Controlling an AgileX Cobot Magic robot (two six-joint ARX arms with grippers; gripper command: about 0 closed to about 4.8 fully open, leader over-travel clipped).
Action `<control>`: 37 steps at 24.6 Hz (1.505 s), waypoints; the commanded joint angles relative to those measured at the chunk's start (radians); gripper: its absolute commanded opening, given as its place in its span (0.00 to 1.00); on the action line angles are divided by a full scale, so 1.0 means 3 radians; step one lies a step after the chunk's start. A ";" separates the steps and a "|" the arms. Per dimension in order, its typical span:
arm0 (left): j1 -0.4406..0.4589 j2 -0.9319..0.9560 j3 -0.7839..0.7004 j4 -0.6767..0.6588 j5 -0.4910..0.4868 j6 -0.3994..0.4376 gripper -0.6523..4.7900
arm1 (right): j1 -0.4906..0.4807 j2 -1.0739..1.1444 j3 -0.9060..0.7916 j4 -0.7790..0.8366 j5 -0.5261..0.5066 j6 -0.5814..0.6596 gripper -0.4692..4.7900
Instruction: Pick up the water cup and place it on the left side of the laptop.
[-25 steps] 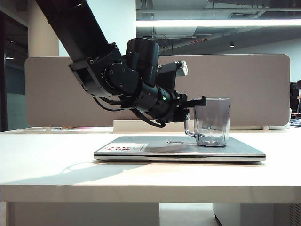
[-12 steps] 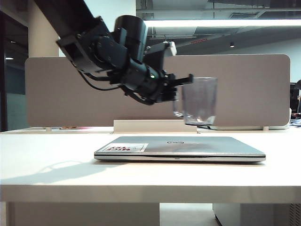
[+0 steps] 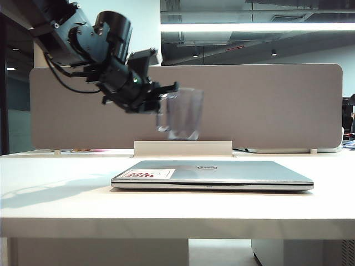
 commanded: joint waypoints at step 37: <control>0.0980 -0.0504 -0.1732 0.1419 0.0126 0.0090 0.11 | 0.0003 -0.0006 -0.0019 0.0043 -0.0017 0.0078 0.08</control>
